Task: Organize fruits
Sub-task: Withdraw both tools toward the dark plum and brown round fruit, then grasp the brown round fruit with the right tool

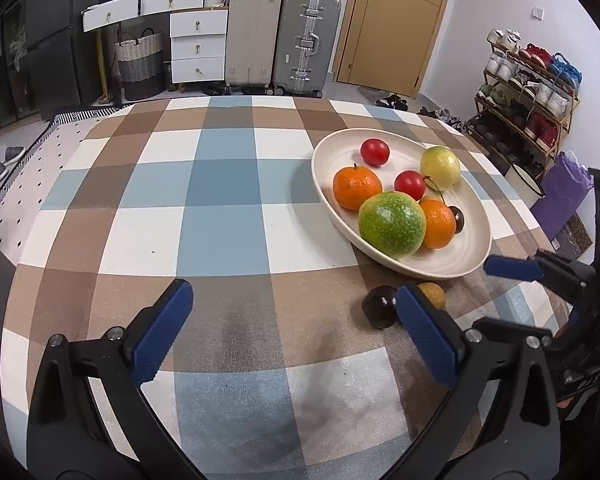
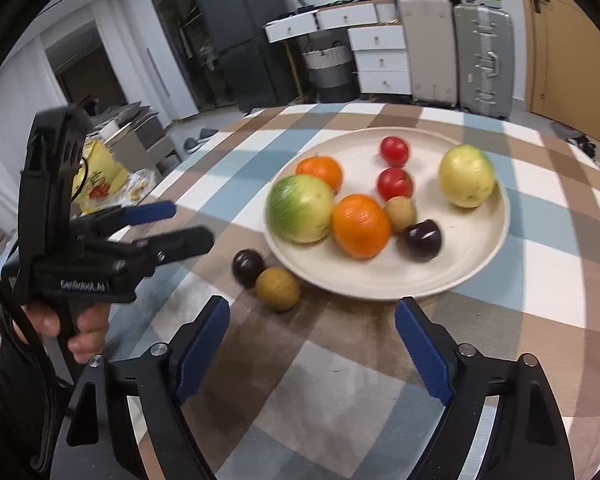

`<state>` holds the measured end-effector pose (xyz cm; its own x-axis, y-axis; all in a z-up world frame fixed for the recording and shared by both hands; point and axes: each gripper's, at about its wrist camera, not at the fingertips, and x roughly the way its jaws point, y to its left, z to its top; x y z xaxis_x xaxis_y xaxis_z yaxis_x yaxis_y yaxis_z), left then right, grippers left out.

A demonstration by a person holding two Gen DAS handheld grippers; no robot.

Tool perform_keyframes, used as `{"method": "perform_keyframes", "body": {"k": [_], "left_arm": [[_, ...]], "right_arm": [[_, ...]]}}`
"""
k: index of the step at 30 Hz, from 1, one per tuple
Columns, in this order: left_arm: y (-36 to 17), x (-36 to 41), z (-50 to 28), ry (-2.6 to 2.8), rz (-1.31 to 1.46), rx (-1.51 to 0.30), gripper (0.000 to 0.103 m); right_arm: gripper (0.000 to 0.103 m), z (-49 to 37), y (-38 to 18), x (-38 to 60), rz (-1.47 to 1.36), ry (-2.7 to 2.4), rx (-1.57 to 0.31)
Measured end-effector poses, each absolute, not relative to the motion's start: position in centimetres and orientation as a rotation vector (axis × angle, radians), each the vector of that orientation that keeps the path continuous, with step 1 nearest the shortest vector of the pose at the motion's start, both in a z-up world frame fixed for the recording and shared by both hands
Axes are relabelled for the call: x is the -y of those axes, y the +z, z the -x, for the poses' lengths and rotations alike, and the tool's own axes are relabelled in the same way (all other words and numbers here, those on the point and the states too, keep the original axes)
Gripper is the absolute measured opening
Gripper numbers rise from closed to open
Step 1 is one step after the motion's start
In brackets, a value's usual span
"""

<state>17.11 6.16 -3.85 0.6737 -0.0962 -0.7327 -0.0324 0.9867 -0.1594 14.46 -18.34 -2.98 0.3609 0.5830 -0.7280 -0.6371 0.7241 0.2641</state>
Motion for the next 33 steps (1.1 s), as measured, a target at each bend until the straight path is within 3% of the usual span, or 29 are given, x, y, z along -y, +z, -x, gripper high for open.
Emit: {"method": "perform_keyframes", "body": {"k": [10,21,25,33], "left_arm": [[-3.9,-5.6,-17.0,-0.046,0.137,-0.833,0.101],[-4.1,-6.7,-17.1,-0.037,0.182,-0.839,0.099],[-4.3,-6.6,-17.1,-0.043,0.185,-0.843,0.098],[-4.7,-6.0,-17.4,-0.05,0.167,-0.859,0.096]], "right_arm": [[0.056,-12.9,-4.1,15.1,0.171,0.831,-0.908],[0.041,-13.8,-4.5,14.0,0.192,0.789,-0.905],[0.029,-13.9,-4.5,13.7,0.199,0.781,-0.896],[0.028,-13.5,-4.4,13.9,0.201,0.803,-0.885]]}}
